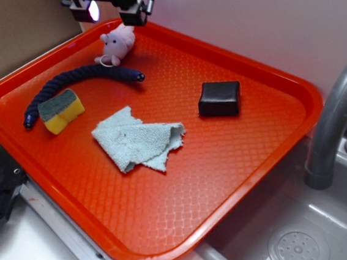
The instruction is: Grab the pink bunny.
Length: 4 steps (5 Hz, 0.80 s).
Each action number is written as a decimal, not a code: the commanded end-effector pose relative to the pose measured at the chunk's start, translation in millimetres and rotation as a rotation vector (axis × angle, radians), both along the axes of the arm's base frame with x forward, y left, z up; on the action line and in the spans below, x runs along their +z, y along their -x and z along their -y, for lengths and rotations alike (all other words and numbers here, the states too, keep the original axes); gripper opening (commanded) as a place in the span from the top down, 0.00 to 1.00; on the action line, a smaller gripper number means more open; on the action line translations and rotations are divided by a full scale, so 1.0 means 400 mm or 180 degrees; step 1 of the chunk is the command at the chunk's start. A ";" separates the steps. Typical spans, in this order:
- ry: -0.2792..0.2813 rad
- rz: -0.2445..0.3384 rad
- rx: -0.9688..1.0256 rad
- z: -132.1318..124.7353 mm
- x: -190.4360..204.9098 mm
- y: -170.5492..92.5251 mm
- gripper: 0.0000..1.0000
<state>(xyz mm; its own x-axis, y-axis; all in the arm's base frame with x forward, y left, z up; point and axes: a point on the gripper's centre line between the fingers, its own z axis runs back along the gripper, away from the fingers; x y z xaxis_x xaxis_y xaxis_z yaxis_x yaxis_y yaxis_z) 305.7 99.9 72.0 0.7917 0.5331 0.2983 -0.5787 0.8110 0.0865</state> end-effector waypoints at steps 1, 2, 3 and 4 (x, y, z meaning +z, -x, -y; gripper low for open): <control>0.0024 -0.0224 0.0164 -0.033 -0.059 -0.023 0.00; 0.0058 -0.0343 0.0128 -0.034 -0.090 -0.020 0.00; 0.0097 -0.0360 0.0111 -0.037 -0.092 -0.016 1.00; 0.0098 -0.0322 0.0075 -0.042 -0.077 -0.009 1.00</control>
<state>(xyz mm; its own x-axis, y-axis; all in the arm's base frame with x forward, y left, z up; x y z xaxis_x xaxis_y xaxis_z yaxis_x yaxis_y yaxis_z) 309.9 104.6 25.0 0.8180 0.5525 0.1600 -0.5724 0.8092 0.1322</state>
